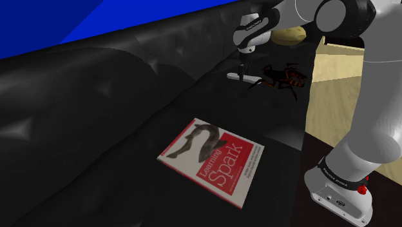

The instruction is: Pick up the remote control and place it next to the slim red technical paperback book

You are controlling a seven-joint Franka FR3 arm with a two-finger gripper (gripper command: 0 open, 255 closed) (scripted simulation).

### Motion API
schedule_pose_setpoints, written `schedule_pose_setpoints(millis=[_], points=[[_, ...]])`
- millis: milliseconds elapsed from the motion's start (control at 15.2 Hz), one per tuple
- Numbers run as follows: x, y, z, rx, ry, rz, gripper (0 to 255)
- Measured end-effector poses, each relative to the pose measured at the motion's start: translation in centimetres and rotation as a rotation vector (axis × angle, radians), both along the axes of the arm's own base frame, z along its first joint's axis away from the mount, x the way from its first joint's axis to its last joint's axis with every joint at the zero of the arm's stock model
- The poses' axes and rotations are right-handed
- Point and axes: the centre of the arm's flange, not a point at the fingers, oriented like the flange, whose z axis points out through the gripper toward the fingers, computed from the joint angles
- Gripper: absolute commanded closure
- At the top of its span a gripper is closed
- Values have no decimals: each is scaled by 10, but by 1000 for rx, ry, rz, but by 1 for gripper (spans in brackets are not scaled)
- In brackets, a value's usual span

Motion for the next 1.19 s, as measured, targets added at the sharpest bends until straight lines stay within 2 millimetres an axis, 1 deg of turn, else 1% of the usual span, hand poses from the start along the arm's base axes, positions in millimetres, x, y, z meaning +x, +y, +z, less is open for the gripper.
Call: schedule_pose_setpoints(millis=[66,132,792,990,1188], points=[[0,0,0,0,0,0,0],[0,0,0,0,0,0,255],[0,0,0,0,0,0,255],[1,0,10,0,0,0,255],[0,-1,26,0,0,0,255]])
